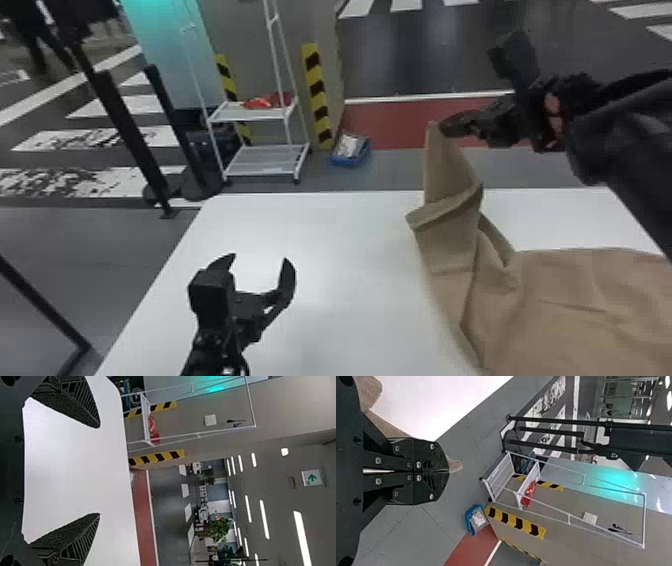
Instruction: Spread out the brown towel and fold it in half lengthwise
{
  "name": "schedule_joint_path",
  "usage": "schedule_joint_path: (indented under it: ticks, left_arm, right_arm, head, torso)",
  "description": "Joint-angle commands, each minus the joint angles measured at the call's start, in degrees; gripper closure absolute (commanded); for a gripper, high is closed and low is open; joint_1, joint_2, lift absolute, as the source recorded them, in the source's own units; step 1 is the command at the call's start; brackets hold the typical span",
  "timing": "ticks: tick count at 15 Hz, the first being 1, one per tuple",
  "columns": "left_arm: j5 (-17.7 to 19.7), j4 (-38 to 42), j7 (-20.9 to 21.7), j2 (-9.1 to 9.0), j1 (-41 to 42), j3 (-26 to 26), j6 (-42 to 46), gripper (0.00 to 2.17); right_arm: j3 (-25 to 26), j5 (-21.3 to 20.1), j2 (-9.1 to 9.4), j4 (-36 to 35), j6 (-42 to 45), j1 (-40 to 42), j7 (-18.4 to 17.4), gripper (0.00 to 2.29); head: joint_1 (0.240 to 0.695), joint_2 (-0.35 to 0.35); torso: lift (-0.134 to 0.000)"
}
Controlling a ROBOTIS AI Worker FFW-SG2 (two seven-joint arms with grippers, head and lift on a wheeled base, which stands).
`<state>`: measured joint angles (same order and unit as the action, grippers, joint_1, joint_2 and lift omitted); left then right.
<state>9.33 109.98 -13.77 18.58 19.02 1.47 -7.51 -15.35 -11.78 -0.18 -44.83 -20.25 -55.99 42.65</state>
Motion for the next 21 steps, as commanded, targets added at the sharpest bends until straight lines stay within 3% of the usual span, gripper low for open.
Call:
schedule_joint_path:
  ticks: [1,3,4,6,7,8,11,15,17,19,20,21]
  left_arm:
    - [0.0,-0.3,0.1,-0.21,-0.3,0.2,0.2,0.09]
    - [-0.1,-0.5,0.0,-0.38,-0.4,0.5,0.3,0.09]
    - [-0.1,-0.6,0.0,-0.47,-0.4,0.6,0.5,0.09]
    - [-0.1,-0.6,0.0,-0.47,-0.4,0.6,1.0,0.09]
    - [-0.1,-0.8,0.1,-0.47,-0.3,0.6,1.2,0.09]
    - [0.0,-1.1,0.1,-0.47,-0.3,0.5,1.2,0.09]
    - [0.0,-1.7,0.5,-0.12,-0.2,0.3,2.6,0.09]
    - [0.2,-1.6,0.8,0.14,-0.3,0.3,2.8,0.09]
    - [0.3,-1.7,0.8,0.14,-0.5,0.5,2.5,0.09]
    - [0.1,-1.4,0.8,-0.03,-0.5,1.3,2.5,0.09]
    - [0.0,-1.4,0.8,-0.12,-0.5,1.6,2.3,0.09]
    - [-0.2,-1.4,0.8,-0.21,-0.5,1.9,2.3,0.09]
  right_arm:
    - [-0.3,0.1,0.23,1.7,0.8,0.3,0.3,1.49]
    - [-1.0,1.5,0.23,2.2,0.6,0.4,0.0,1.48]
    - [-1.4,2.3,0.23,2.7,1.3,0.7,-2.0,1.22]
    - [-2.4,3.1,0.23,2.7,2.4,2.1,-4.5,0.14]
    - [-2.3,3.3,0.23,2.2,1.7,2.8,-4.0,0.0]
    - [-2.0,4.2,0.23,0.4,0.4,4.2,-2.5,0.0]
    - [-1.7,3.4,0.23,-16.3,-12.1,12.7,-0.3,0.03]
    - [-1.4,1.1,0.23,-34.4,-19.6,23.2,-2.8,0.03]
    - [-1.5,1.2,0.23,-36.6,-23.0,24.5,-4.6,0.07]
    - [-4.3,0.4,0.23,-34.7,-22.6,23.4,-9.6,0.08]
    - [-6.8,-0.5,0.23,-31.7,-22.6,22.5,-14.4,0.08]
    - [-9.8,-0.9,0.23,-27.9,-21.4,21.7,-21.3,0.08]
  head:
    - [0.588,0.239]
    - [0.597,0.239]
    - [0.599,0.239]
    - [0.602,0.237]
    - [0.607,0.234]
    - [0.611,0.235]
    - [0.628,0.25]
    - [0.653,0.277]
    - [0.66,0.284]
    - [0.666,0.283]
    - [0.668,0.28]
    - [0.669,0.275]
  torso:
    - [-0.125]
    - [-0.125]
    - [-0.125]
    - [-0.125]
    - [-0.125]
    - [-0.125]
    - [-0.125]
    - [-0.125]
    - [-0.125]
    - [-0.125]
    - [-0.125]
    - [-0.125]
